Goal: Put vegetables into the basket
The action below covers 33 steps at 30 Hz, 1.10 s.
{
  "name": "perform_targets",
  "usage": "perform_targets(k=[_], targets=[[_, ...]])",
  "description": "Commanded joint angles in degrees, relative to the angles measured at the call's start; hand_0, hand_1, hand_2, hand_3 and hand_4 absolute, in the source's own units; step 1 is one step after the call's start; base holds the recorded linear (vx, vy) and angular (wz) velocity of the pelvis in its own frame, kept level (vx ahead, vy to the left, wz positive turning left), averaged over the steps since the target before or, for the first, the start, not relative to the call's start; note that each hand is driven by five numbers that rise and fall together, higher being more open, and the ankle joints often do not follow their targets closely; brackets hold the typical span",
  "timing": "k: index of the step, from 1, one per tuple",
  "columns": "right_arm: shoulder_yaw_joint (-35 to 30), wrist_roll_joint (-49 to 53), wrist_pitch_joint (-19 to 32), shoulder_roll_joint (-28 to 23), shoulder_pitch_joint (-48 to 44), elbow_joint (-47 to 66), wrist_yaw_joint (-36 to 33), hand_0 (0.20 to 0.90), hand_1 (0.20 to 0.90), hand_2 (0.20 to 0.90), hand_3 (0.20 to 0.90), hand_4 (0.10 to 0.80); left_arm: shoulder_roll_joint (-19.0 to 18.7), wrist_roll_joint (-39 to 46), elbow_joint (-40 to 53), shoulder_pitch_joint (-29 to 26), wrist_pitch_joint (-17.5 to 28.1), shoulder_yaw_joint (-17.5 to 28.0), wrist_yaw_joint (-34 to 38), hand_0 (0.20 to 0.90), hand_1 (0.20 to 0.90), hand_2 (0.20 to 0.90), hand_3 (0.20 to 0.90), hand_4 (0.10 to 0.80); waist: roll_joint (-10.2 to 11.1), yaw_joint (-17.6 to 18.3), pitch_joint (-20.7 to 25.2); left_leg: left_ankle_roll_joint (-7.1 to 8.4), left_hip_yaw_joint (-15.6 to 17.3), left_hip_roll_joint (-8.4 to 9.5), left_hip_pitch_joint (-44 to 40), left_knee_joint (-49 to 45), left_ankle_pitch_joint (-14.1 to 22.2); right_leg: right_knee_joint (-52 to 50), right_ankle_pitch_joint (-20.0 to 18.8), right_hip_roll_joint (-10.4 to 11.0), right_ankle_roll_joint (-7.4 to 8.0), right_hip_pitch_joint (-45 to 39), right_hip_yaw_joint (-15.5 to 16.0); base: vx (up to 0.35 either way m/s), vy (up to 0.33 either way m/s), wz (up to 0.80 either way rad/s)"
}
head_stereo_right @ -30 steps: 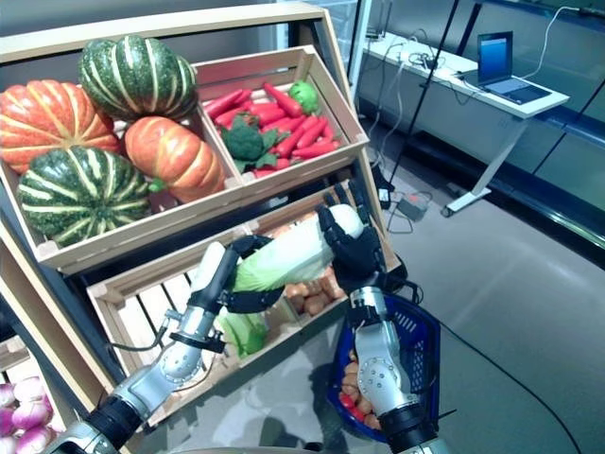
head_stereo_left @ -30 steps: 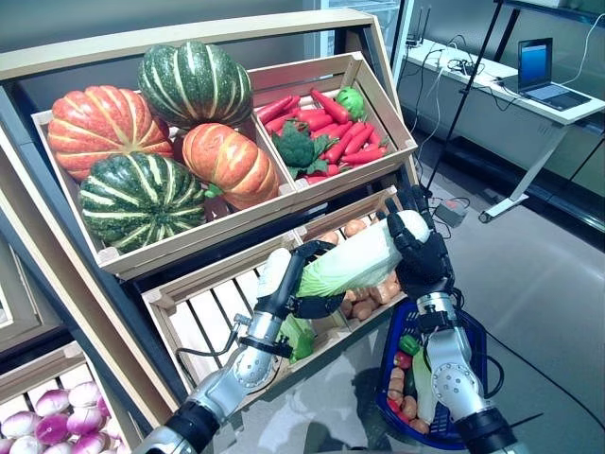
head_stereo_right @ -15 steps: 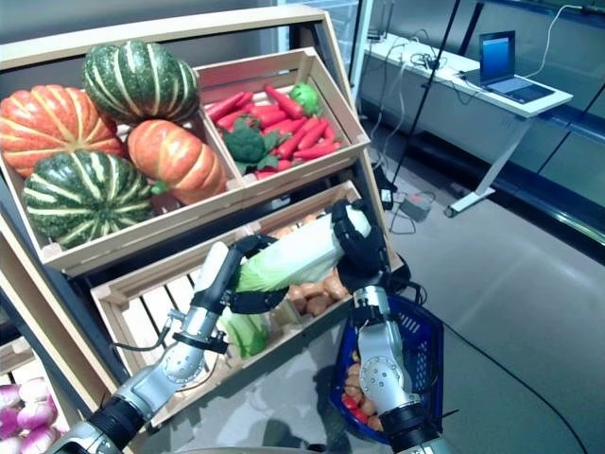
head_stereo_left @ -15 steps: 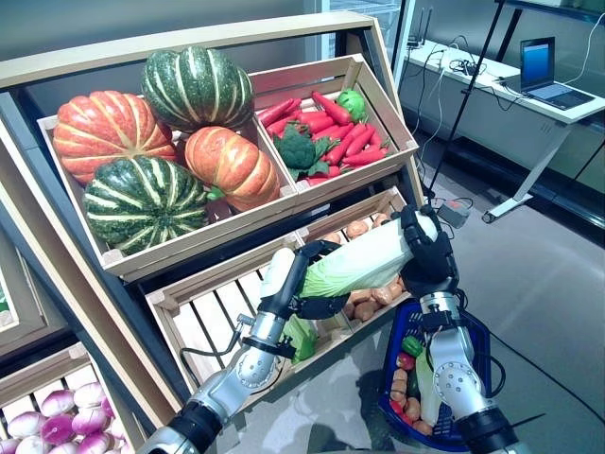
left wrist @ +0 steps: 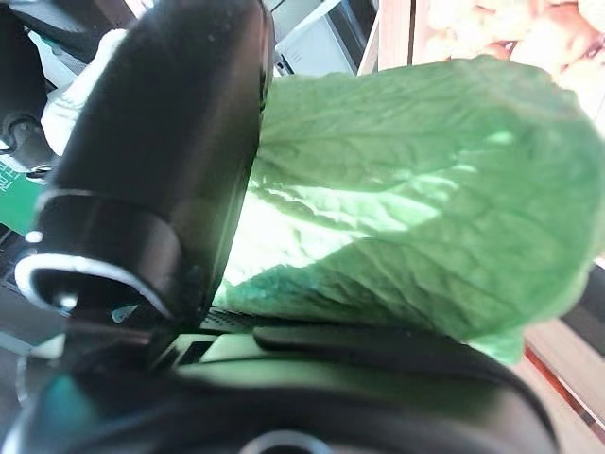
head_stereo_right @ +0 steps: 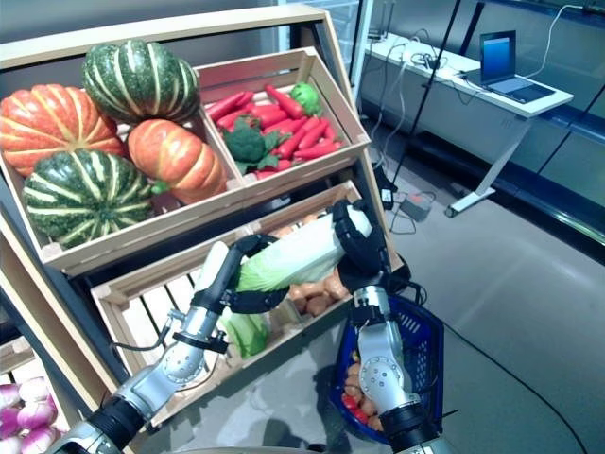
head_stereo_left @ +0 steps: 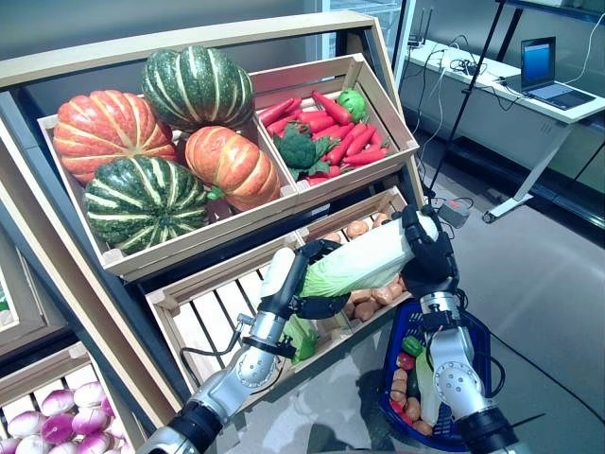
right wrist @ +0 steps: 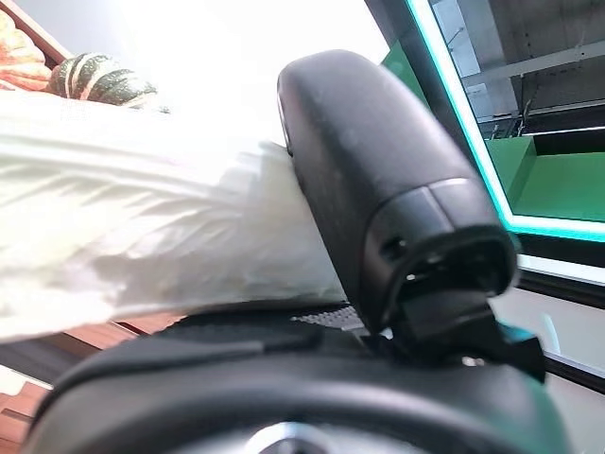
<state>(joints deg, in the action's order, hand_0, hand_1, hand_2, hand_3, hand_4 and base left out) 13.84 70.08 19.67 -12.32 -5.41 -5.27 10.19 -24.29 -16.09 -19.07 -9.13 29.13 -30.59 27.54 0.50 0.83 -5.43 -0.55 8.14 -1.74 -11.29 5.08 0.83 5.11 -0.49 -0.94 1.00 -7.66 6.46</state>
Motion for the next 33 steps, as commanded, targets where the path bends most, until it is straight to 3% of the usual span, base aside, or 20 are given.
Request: perform_targets(k=[1,12,33], targets=[[-3.47,1.21,4.56,4.57,-10.27,4.01,5.75,0.3,0.3,0.3,0.3,0.4,1.08,2.09,0.76,-8.52,3.94,-0.61,-0.58,0.9,0.9,0.9,0.9,0.8,1.66,1.39,2.19,-2.01,0.01,1.27,0.53,-0.08,4.02,-0.11,2.38,1.8,-0.33,-2.91,0.65,0.0,0.0,0.0],[-7.45,-0.38,6.36,3.08,-9.24,3.5,5.14,0.3,0.3,0.3,0.3,0.4,-0.05,4.26,0.04,-6.28,5.52,1.04,-3.68,0.9,0.9,0.9,0.9,0.8,1.55,1.54,2.16,-2.01,0.38,1.09,0.48,-0.08,4.03,-0.11,2.27,1.83,-0.25,-2.82,0.56,0.0,0.0,0.0],[-24.74,-3.29,7.74,-10.84,-6.07,-1.97,2.09,0.3,0.3,0.3,0.3,0.4,-3.83,4.2,-0.53,-2.93,8.01,5.96,-6.8,0.9,0.9,0.9,0.9,0.8,1.86,2.96,2.15,-1.54,1.59,0.34,0.89,-0.08,4.15,-0.11,1.62,1.55,0.01,-1.78,-0.64,-0.001,-0.002,-0.03]])
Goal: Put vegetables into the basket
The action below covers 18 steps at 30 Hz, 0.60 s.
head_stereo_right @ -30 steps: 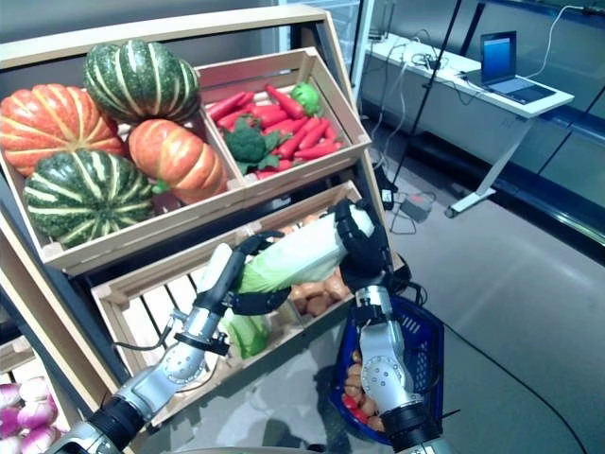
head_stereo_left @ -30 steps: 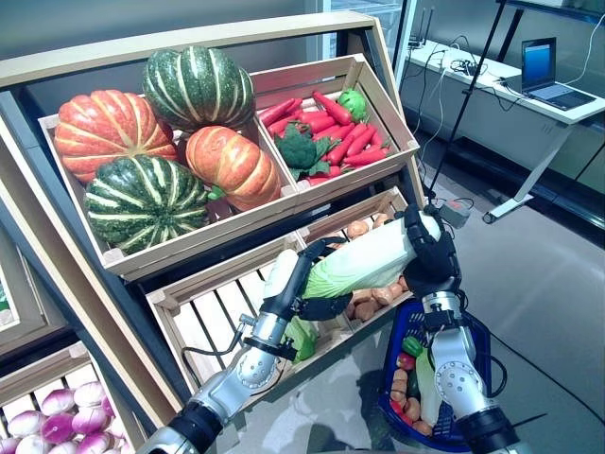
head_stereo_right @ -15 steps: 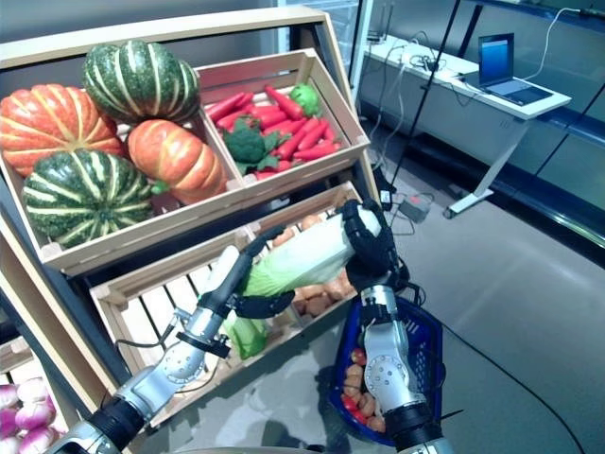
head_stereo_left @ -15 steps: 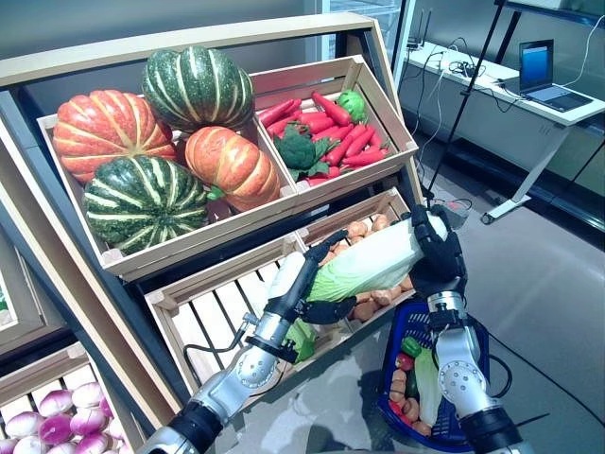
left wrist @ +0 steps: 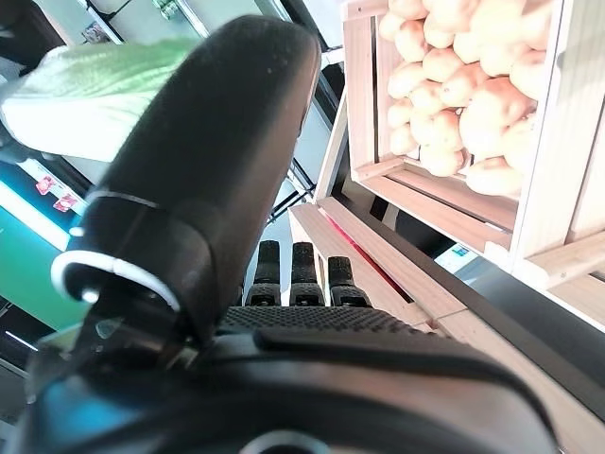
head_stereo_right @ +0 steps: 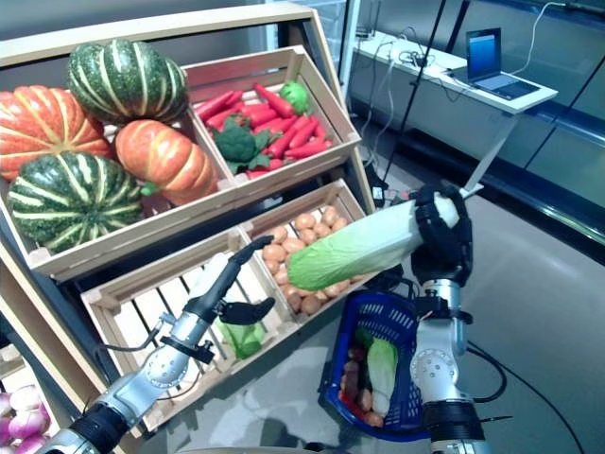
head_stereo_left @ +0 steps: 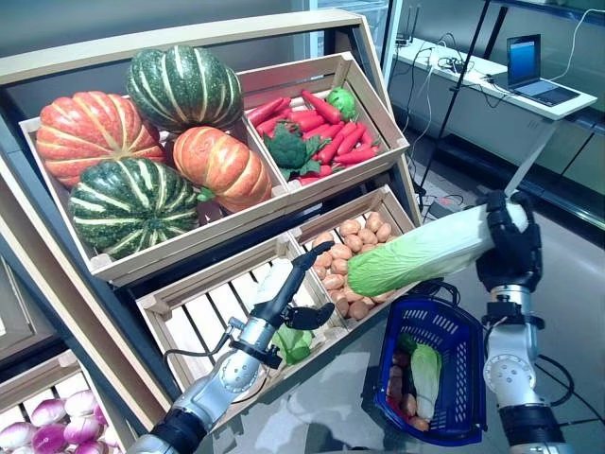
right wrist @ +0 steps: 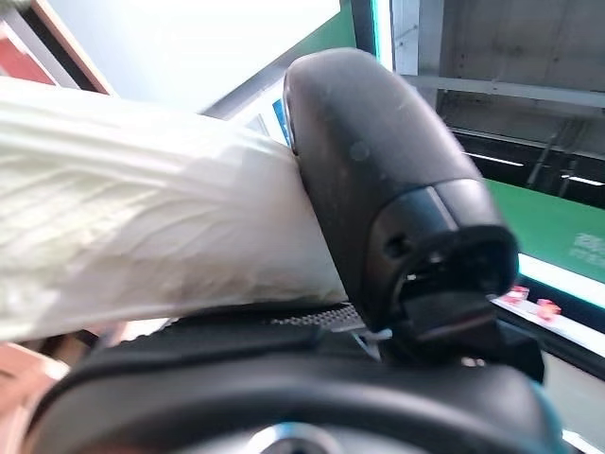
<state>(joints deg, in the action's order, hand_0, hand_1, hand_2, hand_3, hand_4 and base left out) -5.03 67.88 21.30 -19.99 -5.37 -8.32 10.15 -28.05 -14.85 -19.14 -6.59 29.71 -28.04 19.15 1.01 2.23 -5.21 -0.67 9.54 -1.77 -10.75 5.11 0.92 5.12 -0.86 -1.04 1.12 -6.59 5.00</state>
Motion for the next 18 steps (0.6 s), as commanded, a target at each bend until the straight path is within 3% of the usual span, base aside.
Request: perform_targets(k=[1,10,18], targets=[[-6.6,-1.42,5.9,-3.86,-5.7,0.28,1.92,0.3,0.3,0.3,0.3,0.4,-0.21,2.8,-0.5,-5.32,7.51,3.63,1.61,0.9,0.9,0.9,0.9,0.8,1.39,1.66,1.95,-1.38,0.3,0.31,0.35,-0.11,4.07,-0.12,1.99,1.64,-0.11,-2.83,0.73,0.005,-0.006,-0.09],[-9.75,-7.79,4.81,-9.0,-2.79,-7.41,-1.33,0.3,0.3,0.3,0.3,0.4,-0.54,5.48,-2.89,-4.73,5.26,6.1,2.02,0.9,0.9,0.9,0.9,0.8,1.66,2.04,1.95,-1.13,0.84,0.01,0.53,-0.11,4.0,-0.12,1.86,1.56,-0.12,-2.54,0.45,0.009,-0.008,-0.01],[-10.04,-11.07,4.19,-15.32,-2.85,-19.85,-3.81,0.3,0.3,0.3,0.3,0.4,-4.11,6.43,-3.56,-2.7,2.62,8.6,-0.08,0.9,0.9,0.9,0.9,0.8,1.52,1.01,0.11,-0.74,-0.08,-0.08,1.59,-0.11,3.34,-0.12,1.48,1.61,-0.12,-1.71,0.87,0.039,-0.051,0.0]])
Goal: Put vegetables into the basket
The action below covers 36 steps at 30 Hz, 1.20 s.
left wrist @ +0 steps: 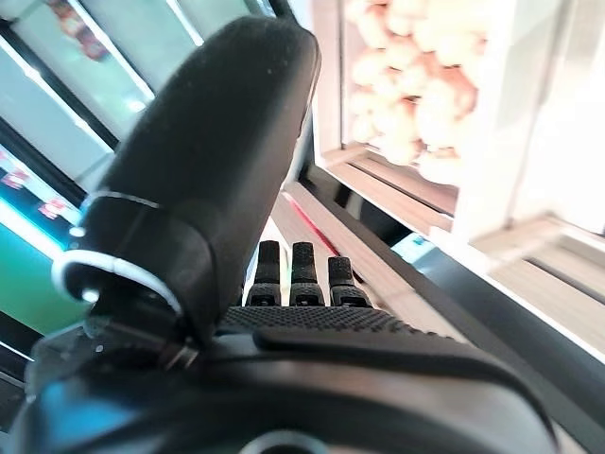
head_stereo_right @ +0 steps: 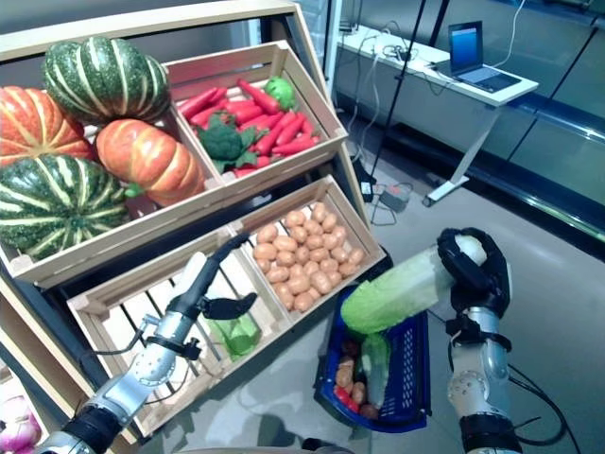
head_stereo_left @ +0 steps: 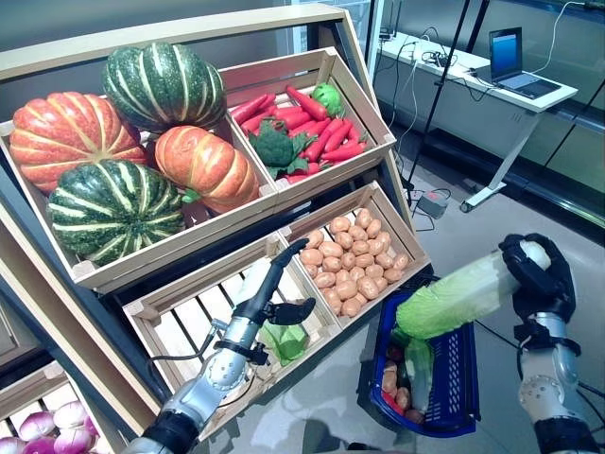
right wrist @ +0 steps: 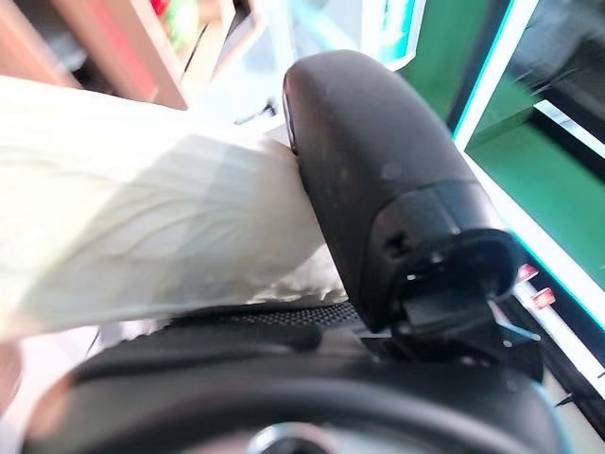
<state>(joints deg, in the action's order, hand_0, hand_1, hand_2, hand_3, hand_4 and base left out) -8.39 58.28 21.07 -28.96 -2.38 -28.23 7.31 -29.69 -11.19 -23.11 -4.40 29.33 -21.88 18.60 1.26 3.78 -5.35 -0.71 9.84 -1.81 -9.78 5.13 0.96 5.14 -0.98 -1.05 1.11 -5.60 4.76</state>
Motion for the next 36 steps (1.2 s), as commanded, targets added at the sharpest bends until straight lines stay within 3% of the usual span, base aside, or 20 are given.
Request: perform_targets(k=[1,5,17,28,33,36], targets=[[-6.61,-1.78,4.46,-6.7,-6.23,-1.26,-1.76,0.3,0.3,0.3,0.3,0.4,-2.92,3.14,0.43,-4.8,2.63,2.78,0.09,0.9,0.9,0.9,0.9,0.8,1.23,-0.84,-0.07,-0.66,-0.57,-0.01,0.87,-0.13,3.26,-0.14,1.57,1.68,-0.07,-2.52,1.24,0.08,-0.076,0.01],[-5.17,-1.81,4.57,-7.33,-8.27,-3.95,-4.13,0.3,0.3,0.3,0.3,0.4,-3.9,5.41,0.27,-4.43,2.03,3.14,1.58,0.9,0.9,0.9,0.9,0.8,0.83,-1.49,-1.22,-0.48,-1.24,0.12,2.26,-0.13,2.79,-0.14,1.27,1.8,-0.04,-1.19,1.55,0.019,-0.046,0.01],[1.89,-9.3,7.68,-9.8,-21.53,-11.66,-16.48,0.3,0.3,0.3,0.3,0.4,-5.21,7.61,-1.18,-12.66,1.34,2.44,6.09,0.9,0.9,0.9,0.9,0.8,-1.02,-3.49,-10.38,-0.25,-3.76,0.74,10.26,-0.32,0.0,-0.75,0.0,2.02,-1.1,5.93,3.37,-0.074,-0.068,0.03],[5.52,-16.96,6.44,-15.17,-30.8,-20.19,-26.08,0.3,0.3,0.3,0.3,0.4,-4.31,10.86,-2.28,-17.97,2.48,1.48,12.9,0.9,0.9,0.9,0.9,0.8,-4.16,-3.04,-18.22,1.03,-4.65,1.98,20.15,-12.37,1.9,-10.73,3.76,3.45,-2.4,13.71,6.42,-0.106,-0.037,0.07],[7.14,-20.1,1.25,-17.23,-34.72,-25.16,-27.77,0.3,0.3,0.3,0.3,0.4,-4.22,12.52,-2.42,-21.2,0.0,2.44,16.77,0.9,0.9,0.9,0.9,0.8,-5.07,-2.66,-20.97,1.08,-3.52,1.92,26.46,-21.64,4.3,-19.52,6.54,4.95,-2.89,19.9,8.38,-0.153,-0.018,0.05],[7.67,-19.84,1.46,-17.78,-35.12,-25.12,-30.0,0.3,0.3,0.3,0.3,0.4,-4.32,11.84,0.09,-22.06,-0.67,2.81,17.67,0.9,0.9,0.9,0.9,0.8,-5.4,-2.47,-22.31,0.93,-2.93,1.75,29.47,-26.94,6.13,-24.64,8.29,5.75,-3.28,22.73,9.13,-0.114,-0.021,-0.14]])
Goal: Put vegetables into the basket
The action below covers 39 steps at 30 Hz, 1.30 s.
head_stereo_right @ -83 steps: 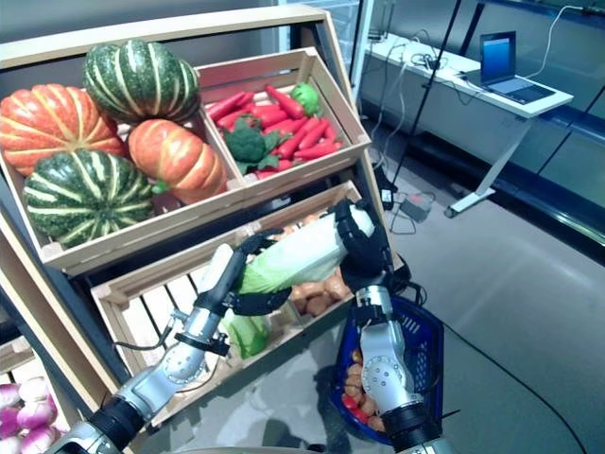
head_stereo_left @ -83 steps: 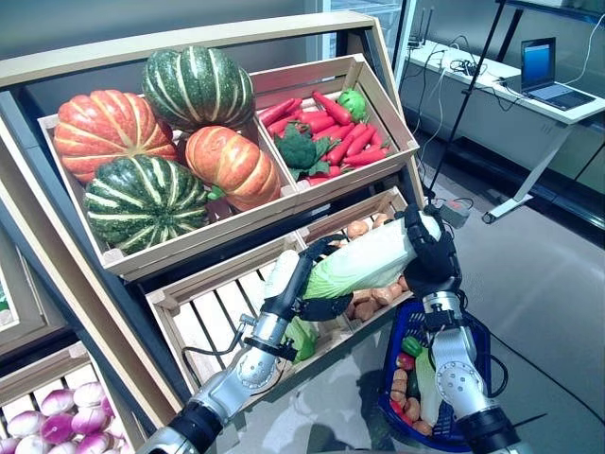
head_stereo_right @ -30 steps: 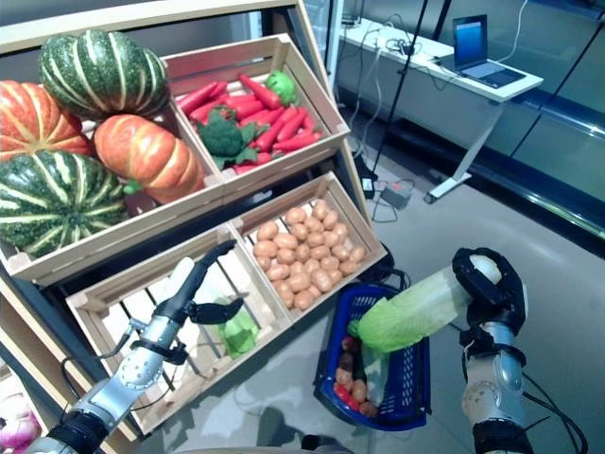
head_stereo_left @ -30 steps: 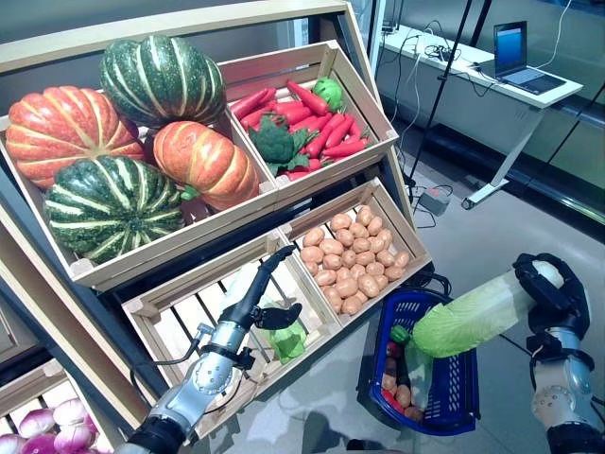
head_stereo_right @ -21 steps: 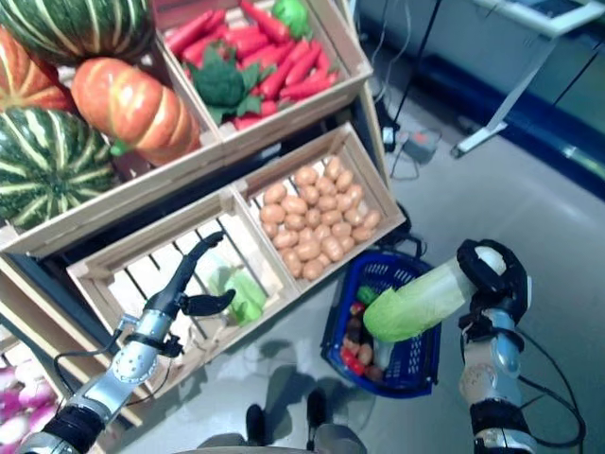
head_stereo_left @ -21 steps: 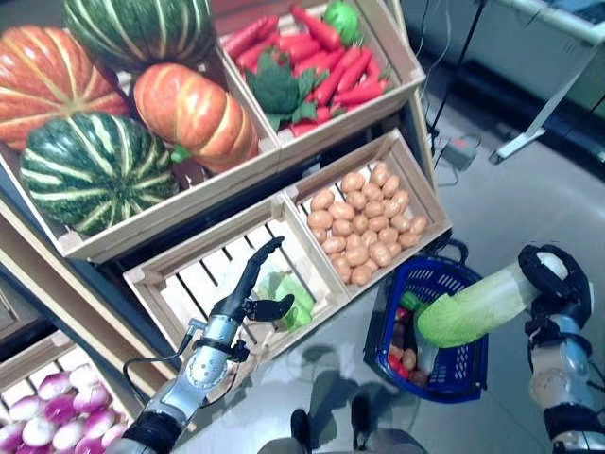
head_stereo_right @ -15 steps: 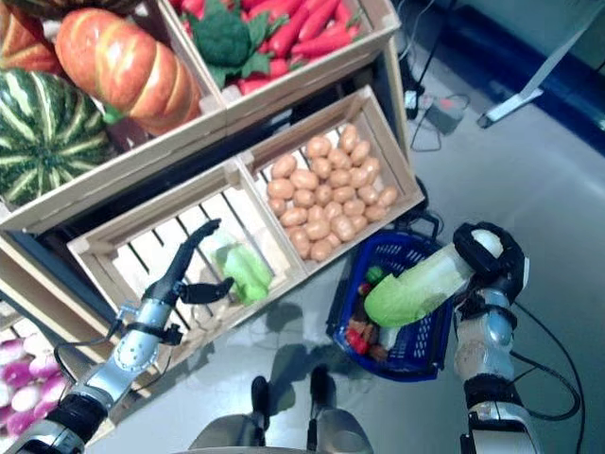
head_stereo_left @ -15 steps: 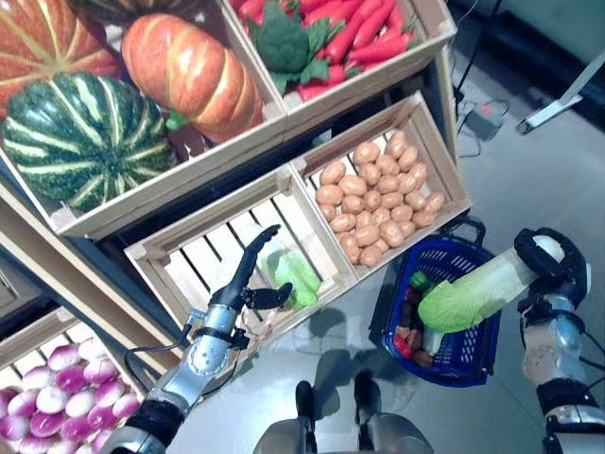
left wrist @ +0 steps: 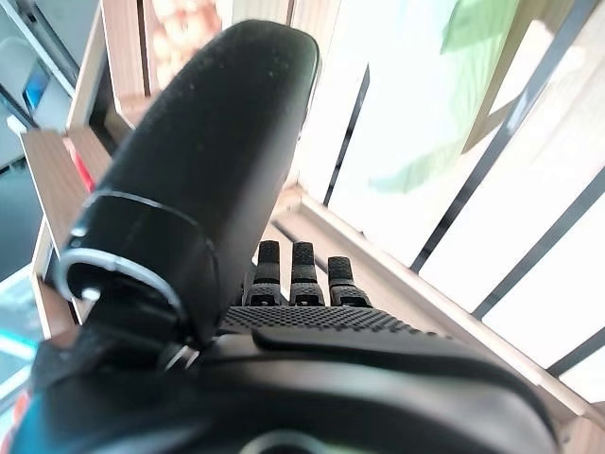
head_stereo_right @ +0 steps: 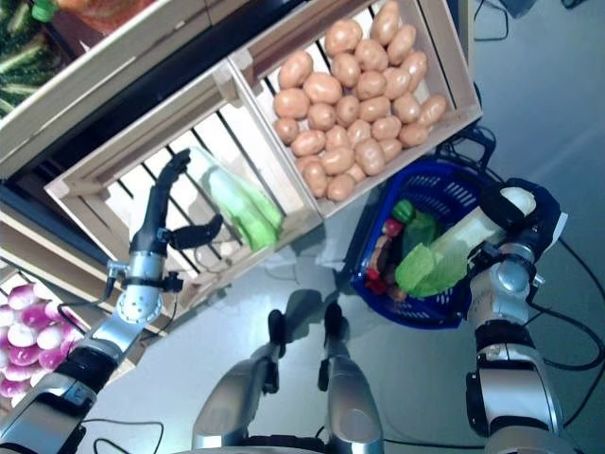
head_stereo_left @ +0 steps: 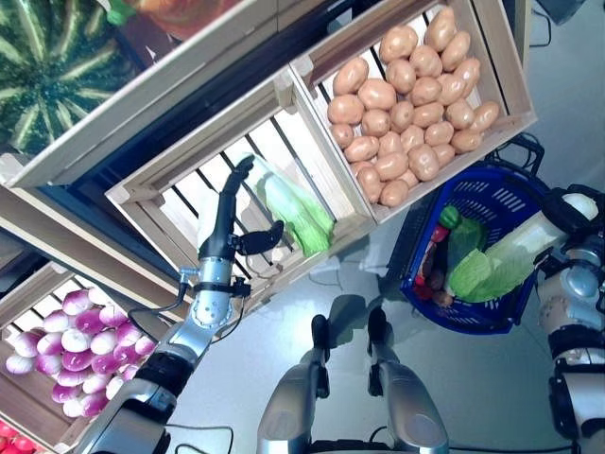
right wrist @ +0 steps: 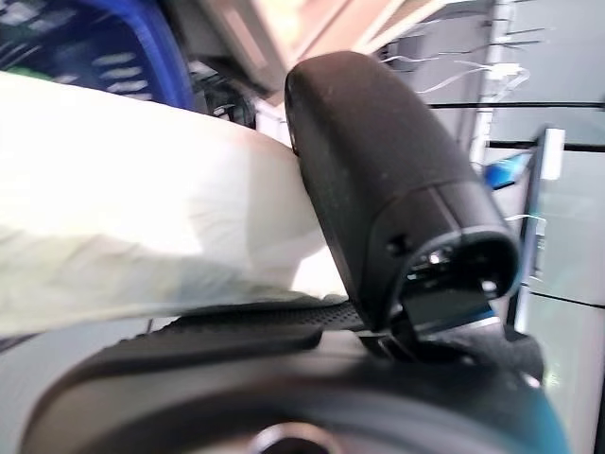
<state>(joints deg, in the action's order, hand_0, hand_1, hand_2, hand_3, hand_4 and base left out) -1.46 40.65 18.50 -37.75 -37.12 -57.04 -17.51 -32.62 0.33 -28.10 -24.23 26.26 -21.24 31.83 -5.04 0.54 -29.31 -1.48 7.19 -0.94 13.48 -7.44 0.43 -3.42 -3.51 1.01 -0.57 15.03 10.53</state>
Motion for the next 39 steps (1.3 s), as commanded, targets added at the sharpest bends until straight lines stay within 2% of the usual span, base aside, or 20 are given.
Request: perform_targets(k=[1,4,8,9,10,14,21,27,29,30,32,35,36,37,39], targets=[[0.31,-2.89,4.25,-9.32,-0.48,4.07,-5.94,0.3,0.3,0.3,0.3,0.4,-1.53,0.13,6.27,-2.23,2.4,2.23,4.46,0.9,0.9,0.9,0.9,0.8,0.62,0.84,0.94,1.63,-0.17,0.84,7.57,-16.83,7.49,-18.45,11.54,4.17,-1.74,3.38,3.58,-0.103,-0.011,-0.07],[-0.48,-5.27,3.83,-10.34,-1.27,5.15,-10.16,0.3,0.3,0.3,0.3,0.4,-1.79,-1.9,10.4,-2.64,1.11,2.11,4.57,0.9,0.9,0.9,0.9,0.8,-0.31,1.15,-0.48,0.97,0.31,0.9,12.19,-23.9,10.29,-25.77,13.94,5.33,-2.32,8.11,3.34,-0.096,-0.008,0.03],[-0.5,-6.39,3.59,-11.04,-3.22,5.73,-12.41,0.3,0.3,0.3,0.3,0.4,-2.13,-1.44,12.31,-2.11,-0.29,1.64,4.94,0.9,0.9,0.9,0.9,0.8,-1.16,1.29,-0.48,0.35,0.87,0.65,16.15,-28.82,12.14,-30.64,15.35,5.91,-2.68,12.41,2.8,-0.037,-0.004,0.09],[-0.33,-7.03,3.88,-11.05,-4.07,5.97,-12.86,0.476,0.476,0.476,0.476,0.518,-2.09,-1.23,12.41,-2.19,-0.75,1.6,4.86,0.9,0.9,0.9,0.9,0.8,-1.34,1.34,-0.48,0.17,0.94,0.56,17.35,-30.03,12.5,-31.91,15.69,6.06,-2.73,13.69,2.64,0.0,0.0,0.0],[-0.11,-7.51,3.84,-11.0,-4.57,6.24,-13.07,0.9,0.9,0.9,0.9,0.8,-2.13,-1.07,12.22,-2.12,-0.77,1.32,5.08,0.9,0.9,0.9,0.9,0.8,-1.45,1.37,-0.48,0.17,1.04,0.49,17.63,-30.24,12.37,-32.08,15.68,6.03,-2.74,14.01,2.41,-0.029,-0.002,-0.06],[0.6,-8.42,3.25,-10.76,-5.57,8.15,-12.68,0.9,0.9,0.9,0.9,0.8,-2.27,-0.61,12.93,-1.56,-1.5,1.11,5.83,0.9,0.9,0.9,0.9,0.8,-1.85,1.57,-0.48,0.21,1.52,-0.03,19.56,-31.18,11.15,-33.12,15.79,5.89,-3.05,16.17,1.66,-0.018,0.002,-0.08],[2.09,-4.6,3.04,-10.55,-5.83,9.51,-6.53,0.9,0.9,0.9,0.9,0.8,-3.3,-1.36,12.21,-0.61,-1.13,1.69,7.81,0.9,0.9,0.9,0.9,0.8,-1.12,1.11,-0.48,0.42,1.94,-0.63,19.59,-30.08,9.84,-32.36,15.37,5.34,-2.99,16.43,1.65,-0.002,-0.004,-0.01],[2.73,-2.14,3.26,-10.03,-6.57,9.4,-2.4,0.9,0.9,0.9,0.9,0.8,-5.03,-4.97,10.95,-2.11,-2.05,2.58,11.15,0.9,0.9,0.9,0.9,0.8,-0.54,1.1,-0.48,0.29,2.25,-1.29,20.89,-31.87,9.54,-34.02,15.53,5.32,-3.45,17.77,1.73,0.003,0.003,-0.02],[2.87,0.16,2.65,-10.01,-6.53,9.62,0.64,0.9,0.9,0.9,0.9,0.8,-6.27,-5.72,10.44,-2.89,-2.57,2.98,11.85,0.9,0.9,0.9,0.9,0.8,-0.33,1.19,-0.48,0.48,2.4,-1.35,19.73,-31.4,9.82,-33.83,15.66,5.17,-3.26,16.93,1.38,0.03,0.023,-0.06],[2.99,1.86,2.17,-10.04,-6.78,9.6,4.55,0.9,0.9,0.9,0.9,0.8,-7.32,-5.71,10.03,-3.85,-2.79,3.72,11.91,0.9,0.9,0.9,0.9,0.8,-0.22,1.27,-0.48,0.1,2.67,-1.56,21.05,-33.06,10.12,-35.63,15.95,5.43,-3.61,18.43,1.29,0.033,0.039,-0.05],[3.81,2.28,2.45,-9.84,-6.71,10.04,6.54,0.9,0.9,0.9,0.9,0.8,-8.54,-6.43,8.98,-5.23,-4.0,4.47,11.72,0.9,0.9,0.9,0.9,0.8,-0.06,1.43,-0.48,0.21,2.85,-1.65,20.55,-33.34,10.58,-36.38,16.31,5.54,-3.41,18.34,0.88,0.025,0.039,0.0],[4.48,2.99,2.64,-9.77,-6.68,11.44,8.8,0.9,0.9,0.9,0.9,0.8,-10.81,-7.03,6.41,-7.64,-7.8,5.1,10.91,0.9,0.9,0.9,0.9,0.8,0.14,1.98,-0.48,-0.21,3.36,-1.96,21.7,-35.27,11.13,-38.77,16.78,5.83,-3.67,20.0,0.3,0.01,0.058,-0.03],[4.66,3.36,2.6,-9.71,-6.76,11.86,9.72,0.9,0.9,0.9,0.9,0.8,-11.46,-8.33,5.43,-8.48,-10.34,5.1,11.07,0.9,0.9,0.9,0.9,0.8,0.16,2.2,-0.48,-0.22,3.49,-2.04,21.77,-35.52,11.21,-39.33,16.89,5.87,-3.63,20.3,0.02,0.05,0.05,-0.04],[4.77,3.41,2.57,-9.71,-6.69,11.89,9.78,0.9,0.9,0.9,0.9,0.8,-11.62,-8.3,5.19,-8.51,-10.52,5.0,11.04,0.9,0.9,0.9,0.9,0.8,0.14,2.21,-0.48,0.03,3.41,-1.94,20.92,-34.81,11.26,-38.69,16.89,5.75,-3.36,19.53,-0.12,0.052,0.062,-0.08],[5.47,4.68,2.27,-9.69,-7.51,12.65,11.34,0.9,0.9,0.9,0.9,0.8,-13.55,-9.0,0.72,-10.7,-13.98,4.68,11.23,0.9,0.9,0.9,0.9,0.8,0.06,2.8,-0.48,-0.07,3.87,-2.12,20.95,-35.16,11.68,-39.7,17.17,5.76,-3.3,20.19,-0.88,0.046,0.091,-0.09]])
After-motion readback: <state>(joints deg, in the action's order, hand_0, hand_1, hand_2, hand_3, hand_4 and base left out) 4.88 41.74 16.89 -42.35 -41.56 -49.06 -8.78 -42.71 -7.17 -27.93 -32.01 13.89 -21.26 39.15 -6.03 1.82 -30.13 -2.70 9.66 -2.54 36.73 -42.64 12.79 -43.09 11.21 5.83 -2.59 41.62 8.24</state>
